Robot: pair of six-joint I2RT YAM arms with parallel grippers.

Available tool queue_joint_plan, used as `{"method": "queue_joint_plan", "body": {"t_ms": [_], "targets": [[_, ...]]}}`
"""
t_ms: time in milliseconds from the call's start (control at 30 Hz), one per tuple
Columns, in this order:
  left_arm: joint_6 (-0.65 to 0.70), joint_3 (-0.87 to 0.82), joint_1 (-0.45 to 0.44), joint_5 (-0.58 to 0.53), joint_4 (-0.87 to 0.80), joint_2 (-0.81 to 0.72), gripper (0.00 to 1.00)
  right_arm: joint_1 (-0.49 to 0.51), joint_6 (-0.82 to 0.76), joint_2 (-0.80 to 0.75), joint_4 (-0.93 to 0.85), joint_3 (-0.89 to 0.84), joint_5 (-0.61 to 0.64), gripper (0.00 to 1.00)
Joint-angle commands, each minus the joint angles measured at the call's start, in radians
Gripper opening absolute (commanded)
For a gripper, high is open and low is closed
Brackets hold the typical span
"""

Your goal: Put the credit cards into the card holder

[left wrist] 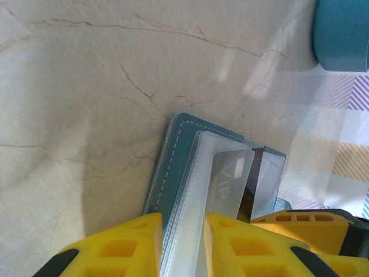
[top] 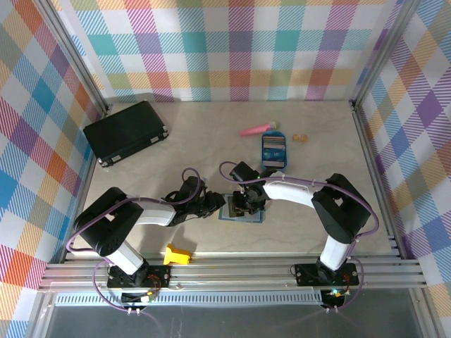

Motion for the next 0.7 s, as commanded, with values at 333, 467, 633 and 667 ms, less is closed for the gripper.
{"method": "queue_joint_plan", "body": {"t_ms": [333, 467, 633, 667], "targets": [[-0.01, -0.024, -0.012, 0.013, 0.029, 0.014, 0.25, 0.01, 0.053, 0.016, 0.081, 0.026, -0.103, 0.36], [-0.016, -0.025, -0.012, 0.013, 0.041, 0.022, 0.25, 0.01, 0.062, 0.024, 0.095, 0.032, -0.118, 0.36], [-0.024, -0.026, -0.012, 0.019, 0.059, 0.03, 0.25, 0.01, 0.066, 0.025, 0.107, 0.035, -0.124, 0.36], [-0.024, -0.028, -0.012, 0.019, 0.062, 0.033, 0.25, 0.01, 0.067, 0.026, 0.115, 0.035, -0.129, 0.36]]}}
